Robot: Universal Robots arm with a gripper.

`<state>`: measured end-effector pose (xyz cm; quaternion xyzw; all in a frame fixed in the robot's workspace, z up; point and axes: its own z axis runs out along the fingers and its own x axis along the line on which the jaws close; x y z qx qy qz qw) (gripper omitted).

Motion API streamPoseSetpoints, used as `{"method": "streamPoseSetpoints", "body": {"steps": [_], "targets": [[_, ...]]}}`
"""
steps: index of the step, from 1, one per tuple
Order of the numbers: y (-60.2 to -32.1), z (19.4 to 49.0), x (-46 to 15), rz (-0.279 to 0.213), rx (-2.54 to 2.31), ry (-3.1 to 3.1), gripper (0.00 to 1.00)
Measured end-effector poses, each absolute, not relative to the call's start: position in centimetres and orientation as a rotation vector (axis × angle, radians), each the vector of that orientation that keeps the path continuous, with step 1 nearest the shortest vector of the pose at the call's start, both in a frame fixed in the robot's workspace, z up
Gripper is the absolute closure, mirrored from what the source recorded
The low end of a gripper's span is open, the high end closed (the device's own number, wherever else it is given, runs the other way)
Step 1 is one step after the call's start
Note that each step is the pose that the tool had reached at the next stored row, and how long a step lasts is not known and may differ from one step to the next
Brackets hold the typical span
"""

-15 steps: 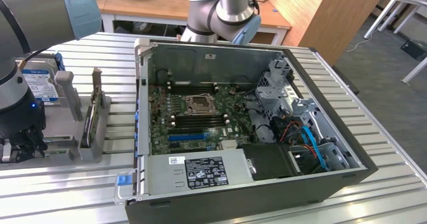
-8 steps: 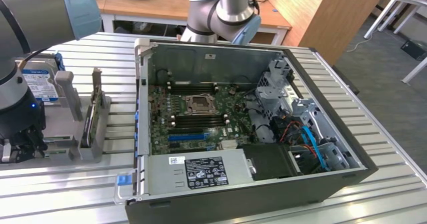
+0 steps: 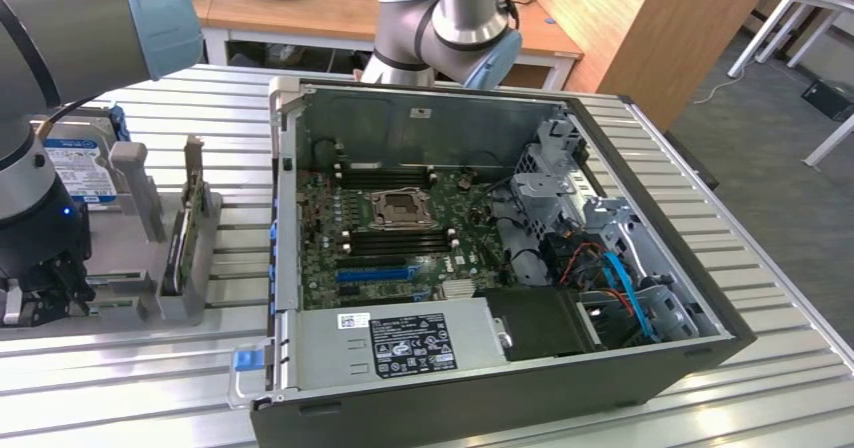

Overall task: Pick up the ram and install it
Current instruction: 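Pick up the ram and move it above insertion slot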

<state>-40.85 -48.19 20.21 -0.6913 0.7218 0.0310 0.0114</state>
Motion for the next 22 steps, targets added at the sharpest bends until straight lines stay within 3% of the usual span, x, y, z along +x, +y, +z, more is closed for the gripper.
{"method": "streamPoseSetpoints", "body": {"steps": [5,22], "targets": [[-48.19,20.22,-40.85,0.097,-2.156,2.251,0.88],[-48.19,20.60,-40.85,0.097,-2.156,2.251,0.88]]}}
